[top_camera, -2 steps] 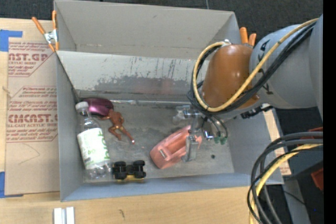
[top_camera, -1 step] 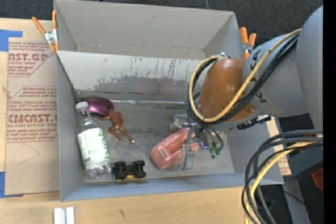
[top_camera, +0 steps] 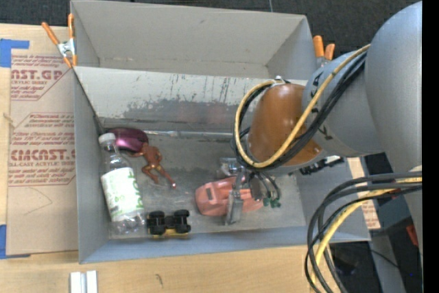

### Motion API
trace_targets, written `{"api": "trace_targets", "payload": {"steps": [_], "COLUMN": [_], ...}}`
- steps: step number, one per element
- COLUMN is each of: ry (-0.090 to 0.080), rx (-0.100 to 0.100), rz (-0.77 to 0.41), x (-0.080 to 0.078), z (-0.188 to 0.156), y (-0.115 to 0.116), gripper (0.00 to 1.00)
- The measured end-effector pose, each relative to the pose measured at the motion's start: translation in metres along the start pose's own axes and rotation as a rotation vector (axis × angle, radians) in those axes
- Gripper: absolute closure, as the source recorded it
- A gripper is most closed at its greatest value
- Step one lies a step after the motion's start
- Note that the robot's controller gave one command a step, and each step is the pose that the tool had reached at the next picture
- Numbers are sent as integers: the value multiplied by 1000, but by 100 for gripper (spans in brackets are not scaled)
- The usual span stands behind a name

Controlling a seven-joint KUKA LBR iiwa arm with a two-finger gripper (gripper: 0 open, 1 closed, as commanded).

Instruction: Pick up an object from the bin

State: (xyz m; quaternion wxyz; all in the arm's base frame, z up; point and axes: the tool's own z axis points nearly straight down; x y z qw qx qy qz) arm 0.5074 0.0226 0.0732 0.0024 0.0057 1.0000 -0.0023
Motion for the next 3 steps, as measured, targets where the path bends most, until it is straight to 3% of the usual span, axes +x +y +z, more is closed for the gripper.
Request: {"api": "trace_targets", "payload": {"steps": [2,3], "ry": [1,11], "rx": [0,-2], "rz": [1,0], "x": [1,4], "z": [-5,-24], "y": [0,1], "gripper": [100,100]}}
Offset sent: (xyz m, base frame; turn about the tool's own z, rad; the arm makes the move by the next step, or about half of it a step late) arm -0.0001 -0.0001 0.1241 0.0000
